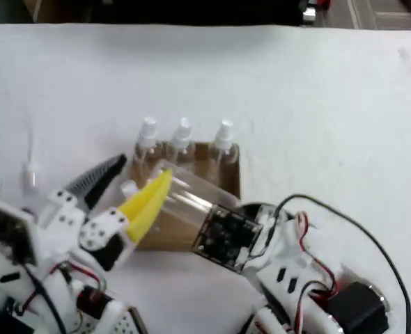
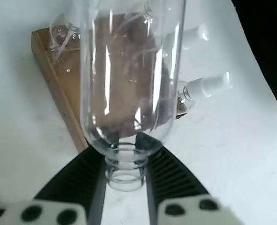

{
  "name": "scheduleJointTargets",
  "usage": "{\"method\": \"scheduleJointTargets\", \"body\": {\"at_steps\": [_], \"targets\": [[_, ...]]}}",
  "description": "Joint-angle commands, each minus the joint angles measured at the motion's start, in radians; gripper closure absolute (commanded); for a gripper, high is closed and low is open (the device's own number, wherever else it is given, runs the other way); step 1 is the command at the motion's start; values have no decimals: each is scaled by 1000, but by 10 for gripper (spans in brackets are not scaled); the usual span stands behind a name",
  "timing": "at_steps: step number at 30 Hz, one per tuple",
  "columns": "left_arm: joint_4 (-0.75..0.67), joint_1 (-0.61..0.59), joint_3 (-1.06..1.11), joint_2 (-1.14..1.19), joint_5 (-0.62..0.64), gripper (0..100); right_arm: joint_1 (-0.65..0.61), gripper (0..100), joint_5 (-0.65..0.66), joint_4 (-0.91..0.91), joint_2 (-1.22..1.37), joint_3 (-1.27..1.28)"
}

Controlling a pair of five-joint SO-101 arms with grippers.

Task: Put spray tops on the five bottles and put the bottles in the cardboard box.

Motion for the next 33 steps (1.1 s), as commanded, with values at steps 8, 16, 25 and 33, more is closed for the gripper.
{"method": "scheduleJointTargets", "body": {"at_steps": [8, 16, 25, 33], "targets": [[-18, 2, 106, 22, -138, 760, -93, 981, -107, 21, 2, -235], [-15, 2, 107, 22, -135, 760, -71, 981, -101, 27, -7, -161], [-15, -191, 5, 21, -132, 762, 36, 978, -100, 15, 4, -95], [61, -702, -121, 21, -130, 763, 36, 958, 178, -183, 4, 281]]}}
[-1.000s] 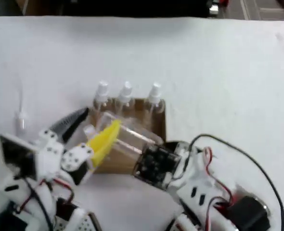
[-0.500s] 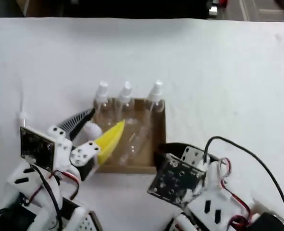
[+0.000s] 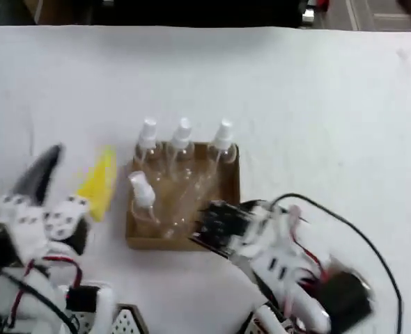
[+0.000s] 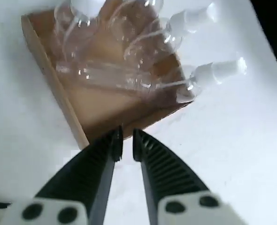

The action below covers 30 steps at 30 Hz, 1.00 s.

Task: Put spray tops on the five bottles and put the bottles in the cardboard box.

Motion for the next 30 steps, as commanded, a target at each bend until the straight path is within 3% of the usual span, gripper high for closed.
{"method": "scheduleJointTargets", "body": {"at_steps": [1, 4, 7, 10, 14, 17, 23, 30], "targets": [[29, -326, -44, 15, -3, 763, 8, 928, 190, -116, 10, 183], [11, -464, 32, 15, -2, 763, -5, 800, 267, -143, 12, 206], [-43, -501, 141, 15, 23, 763, -61, 717, 387, -140, 36, 206], [-110, -526, 278, 15, 120, 763, -88, 749, 486, -163, 176, 184], [-233, -579, 446, 15, 275, 763, -88, 752, 509, -199, 444, 78], [-310, -622, 532, 15, 354, 763, -88, 738, 629, -199, 568, 26], [-379, -625, 621, 15, 374, 762, -84, 735, 726, -325, 677, 31], [-377, -625, 626, 15, 376, 762, -139, 735, 746, -426, 849, 31]]}}
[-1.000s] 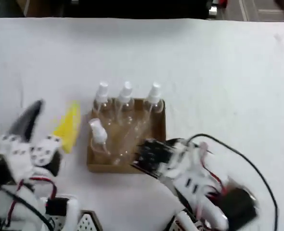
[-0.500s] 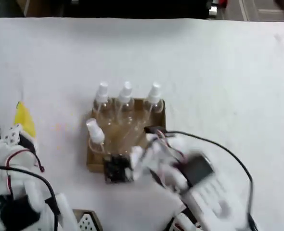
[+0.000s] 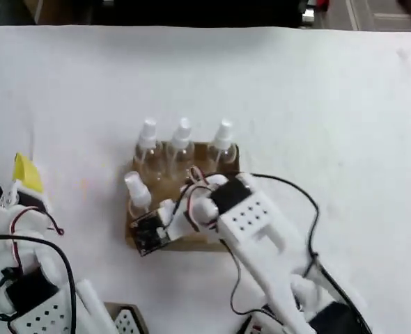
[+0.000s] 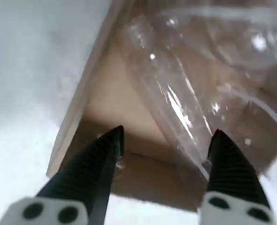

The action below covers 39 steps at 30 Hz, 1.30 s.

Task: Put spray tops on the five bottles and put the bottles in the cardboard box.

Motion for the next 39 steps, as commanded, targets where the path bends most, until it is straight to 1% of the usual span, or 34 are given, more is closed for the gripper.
{"method": "scheduleJointTargets", "body": {"at_steps": [1, 11, 15, 20, 21, 23, 26, 27, 30, 33, 39], "targets": [[-25, -10, -6, -5, 15, 762, -41, 735, 14, -67, 84, -51], [-23, -7, -5, -5, 15, 762, -42, 735, 17, -166, 217, -51], [-23, 28, -5, -5, 12, 762, -42, 736, 18, -196, 271, -49], [-23, 28, -5, -5, 12, 762, -42, 739, 18, -249, 341, -49], [-23, 28, -5, -5, 12, 762, -42, 753, 18, -260, 349, -49], [-23, 28, -5, -5, 12, 762, -44, 824, 17, -272, 352, -52], [-23, 28, -5, -5, 12, 762, -47, 967, 15, -271, 325, -57], [-23, 28, -5, -5, 12, 762, -47, 989, 15, -271, 308, -57], [-23, 28, -5, -5, 12, 762, -41, 960, 8, -265, 245, -55], [-23, 28, -5, -5, 12, 762, -41, 971, 8, -251, 163, -48], [-23, 28, -5, -5, 12, 762, -42, 976, 15, -131, 21, -55]]}}
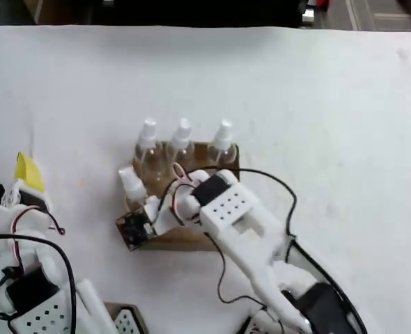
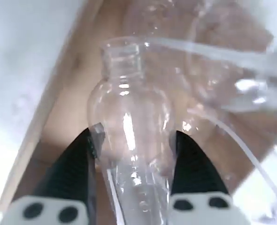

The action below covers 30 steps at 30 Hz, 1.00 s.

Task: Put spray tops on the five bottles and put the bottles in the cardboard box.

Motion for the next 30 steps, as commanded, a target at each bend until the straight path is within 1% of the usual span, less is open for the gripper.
{"method": "scheduleJointTargets", "body": {"at_steps": [1, 10, 12, 14, 17, 20, 22, 23, 25, 26, 30], "targets": [[-23, 15, -5, -5, 9, 762, -4, 979, 5, 84, -137, -37], [-23, 15, -3, -5, 9, 762, -1, 982, -3, 289, -464, -38], [-29, 15, 9, -5, 9, 762, 12, 982, -44, 328, -544, -38], [-31, 15, 14, -5, 9, 762, 27, 982, -175, 311, -619, -38], [-31, 15, 14, -5, 9, 762, 67, 982, -471, 226, -723, -37], [-31, 15, 14, -5, 9, 762, 110, 982, -809, 134, -817, -35], [-31, 15, 15, -5, 9, 762, 148, 982, -1066, 68, -878, -17], [-28, 15, 15, -5, 9, 762, 176, 982, -1203, 36, -909, 8], [-26, 15, 15, -5, 9, 762, 232, 982, -1418, -62, -954, 94], [-25, 15, 17, -5, 9, 762, 251, 982, -1479, -127, -972, 160], [-23, 15, 18, -5, 9, 762, 259, 982, -1580, -332, -1043, 466]]}}
